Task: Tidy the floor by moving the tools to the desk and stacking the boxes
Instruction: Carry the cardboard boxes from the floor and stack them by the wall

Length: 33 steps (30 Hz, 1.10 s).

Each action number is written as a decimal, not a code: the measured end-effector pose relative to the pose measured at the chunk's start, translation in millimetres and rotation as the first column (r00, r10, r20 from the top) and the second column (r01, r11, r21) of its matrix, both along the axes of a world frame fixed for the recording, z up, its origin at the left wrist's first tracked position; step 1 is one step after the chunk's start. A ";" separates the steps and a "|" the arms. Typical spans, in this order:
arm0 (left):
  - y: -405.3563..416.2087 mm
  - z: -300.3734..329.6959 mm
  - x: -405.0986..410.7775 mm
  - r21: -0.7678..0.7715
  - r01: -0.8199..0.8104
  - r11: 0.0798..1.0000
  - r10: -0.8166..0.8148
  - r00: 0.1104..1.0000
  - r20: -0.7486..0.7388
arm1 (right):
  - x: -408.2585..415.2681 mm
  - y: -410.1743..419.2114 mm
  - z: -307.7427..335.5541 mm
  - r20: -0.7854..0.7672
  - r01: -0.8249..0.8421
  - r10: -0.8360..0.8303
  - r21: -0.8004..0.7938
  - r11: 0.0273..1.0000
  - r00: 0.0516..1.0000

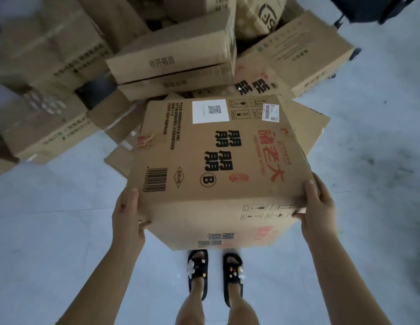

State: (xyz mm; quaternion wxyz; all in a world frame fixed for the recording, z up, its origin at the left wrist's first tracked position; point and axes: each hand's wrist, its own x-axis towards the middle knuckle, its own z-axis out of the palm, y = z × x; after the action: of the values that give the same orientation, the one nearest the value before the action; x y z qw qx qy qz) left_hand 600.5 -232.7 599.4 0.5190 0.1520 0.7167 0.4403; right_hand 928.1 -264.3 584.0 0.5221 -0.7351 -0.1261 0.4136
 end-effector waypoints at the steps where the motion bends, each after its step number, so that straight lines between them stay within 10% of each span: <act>1: -6.8 13.4 -5.0 0.021 -0.036 0.999 0.036 0.999 0.002 | -4.3 1.2 13.1 0.004 -0.027 0.027 0.022 0.999 1.000; 8: -69.2 93.0 -19.5 0.166 -0.285 0.944 0.292 0.956 -0.016 | -25.8 12.5 99.3 0.041 -0.260 0.256 0.182 0.948 0.966; 18: -272.4 147.6 1.7 0.276 -0.670 0.689 0.703 0.711 -0.027 | -63.3 -39.3 175.5 0.119 -0.697 0.706 0.340 0.632 0.698; 33: -706.1 167.6 60.4 0.260 -0.962 -0.088 0.994 -0.101 -0.038 | -241.8 -354.5 189.8 0.122 -0.947 0.987 0.289 -0.138 -0.106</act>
State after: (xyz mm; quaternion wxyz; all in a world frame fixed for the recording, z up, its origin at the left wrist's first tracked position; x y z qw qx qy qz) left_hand 660.9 -938.7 767.0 -0.0674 -0.3379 0.6133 0.7107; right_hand 686.3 -618.8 773.7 0.1484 -0.2834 -0.6498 0.6895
